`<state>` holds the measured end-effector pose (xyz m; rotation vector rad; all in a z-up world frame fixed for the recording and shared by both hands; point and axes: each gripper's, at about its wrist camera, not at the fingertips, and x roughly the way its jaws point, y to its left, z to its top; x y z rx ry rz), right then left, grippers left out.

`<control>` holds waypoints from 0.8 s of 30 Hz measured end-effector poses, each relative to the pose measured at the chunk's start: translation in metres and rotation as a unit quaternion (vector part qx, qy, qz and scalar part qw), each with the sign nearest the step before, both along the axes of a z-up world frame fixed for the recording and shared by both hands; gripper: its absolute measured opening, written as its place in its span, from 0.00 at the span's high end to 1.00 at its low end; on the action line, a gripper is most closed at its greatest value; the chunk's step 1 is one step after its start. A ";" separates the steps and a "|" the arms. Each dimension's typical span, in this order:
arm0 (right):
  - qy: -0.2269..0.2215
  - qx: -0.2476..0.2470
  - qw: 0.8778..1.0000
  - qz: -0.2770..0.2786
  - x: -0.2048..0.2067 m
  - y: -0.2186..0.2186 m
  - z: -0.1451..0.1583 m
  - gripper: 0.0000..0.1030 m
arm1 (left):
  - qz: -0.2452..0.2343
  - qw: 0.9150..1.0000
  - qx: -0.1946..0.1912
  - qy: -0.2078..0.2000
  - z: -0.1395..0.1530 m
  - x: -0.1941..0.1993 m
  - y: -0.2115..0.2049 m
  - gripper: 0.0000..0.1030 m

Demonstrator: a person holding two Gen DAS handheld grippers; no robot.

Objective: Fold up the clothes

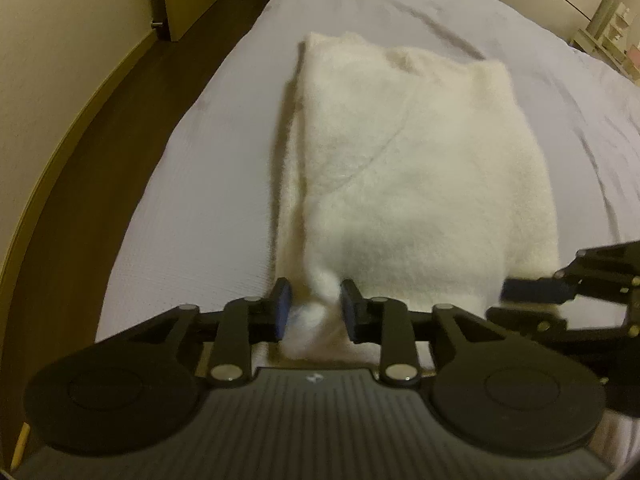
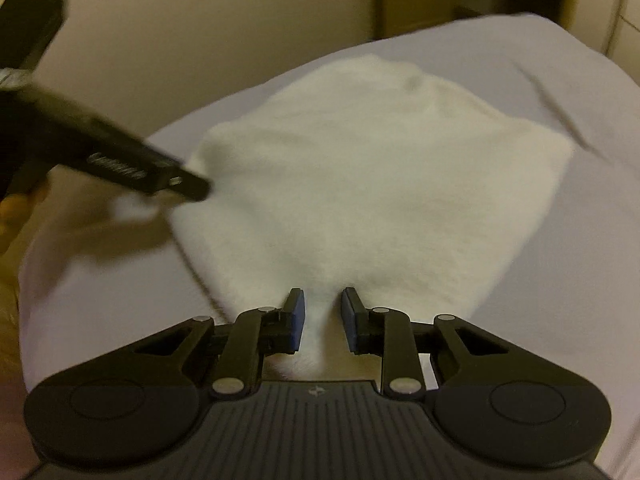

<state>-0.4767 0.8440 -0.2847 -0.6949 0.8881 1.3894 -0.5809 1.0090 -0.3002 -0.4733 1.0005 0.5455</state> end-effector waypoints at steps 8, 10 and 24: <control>0.013 -0.005 1.000 -0.007 0.007 0.002 0.008 0.76 | 0.001 1.000 0.005 -0.011 0.046 -0.004 -0.008 0.86; 0.026 0.003 1.000 -0.017 0.015 -0.004 0.023 0.76 | -0.005 1.000 0.022 -0.018 0.068 -0.002 -0.016 0.94; 0.010 0.012 0.998 -0.066 0.053 0.016 0.035 0.75 | -0.025 0.999 0.000 -0.021 0.020 0.023 0.002 0.97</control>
